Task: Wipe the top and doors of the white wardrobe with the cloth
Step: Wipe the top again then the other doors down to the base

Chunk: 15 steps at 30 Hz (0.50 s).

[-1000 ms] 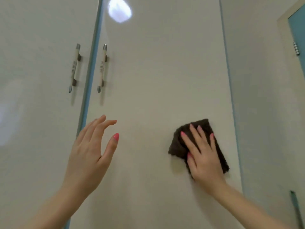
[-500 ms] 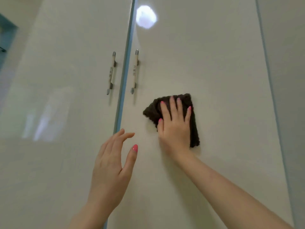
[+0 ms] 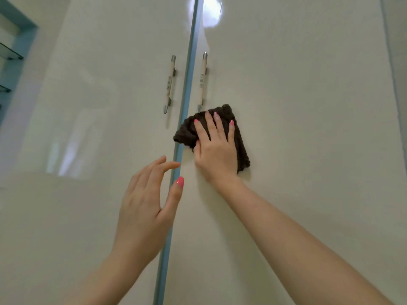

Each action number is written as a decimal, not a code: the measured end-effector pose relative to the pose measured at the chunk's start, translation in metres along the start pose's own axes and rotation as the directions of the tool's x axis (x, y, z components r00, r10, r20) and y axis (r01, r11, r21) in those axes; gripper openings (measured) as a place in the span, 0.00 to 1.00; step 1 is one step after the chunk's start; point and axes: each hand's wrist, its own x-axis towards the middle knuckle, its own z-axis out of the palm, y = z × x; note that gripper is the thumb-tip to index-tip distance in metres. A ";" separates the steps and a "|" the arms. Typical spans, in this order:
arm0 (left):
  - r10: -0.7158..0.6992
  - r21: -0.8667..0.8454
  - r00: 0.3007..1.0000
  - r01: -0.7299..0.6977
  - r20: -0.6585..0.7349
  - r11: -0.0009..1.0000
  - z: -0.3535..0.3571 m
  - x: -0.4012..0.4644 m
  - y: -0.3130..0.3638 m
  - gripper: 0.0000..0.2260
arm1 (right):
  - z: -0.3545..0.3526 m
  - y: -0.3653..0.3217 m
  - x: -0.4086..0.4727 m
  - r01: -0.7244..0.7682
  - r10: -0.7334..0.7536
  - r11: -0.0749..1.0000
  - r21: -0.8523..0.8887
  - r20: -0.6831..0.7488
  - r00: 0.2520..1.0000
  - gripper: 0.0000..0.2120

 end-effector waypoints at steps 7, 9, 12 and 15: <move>-0.017 -0.055 1.000 0.018 0.021 0.998 0.010 -0.026 0.000 0.15 | 0.006 -0.026 -0.163 0.571 -0.569 0.815 0.100 0.327 0.755 0.26; -0.023 -0.052 0.998 0.026 0.060 0.998 0.012 -0.034 -0.001 0.16 | -0.007 -0.003 -0.230 0.774 -0.741 0.624 0.103 0.393 0.545 0.22; -0.020 -0.041 0.997 0.023 0.075 0.999 0.015 -0.039 -0.005 0.17 | -0.032 0.053 -0.233 0.840 -0.815 0.525 0.140 0.369 0.447 0.19; -0.057 -0.063 0.995 0.062 0.083 0.996 0.024 -0.042 -0.004 0.16 | -0.052 0.091 -0.166 0.670 -0.654 0.743 0.006 0.223 0.723 0.21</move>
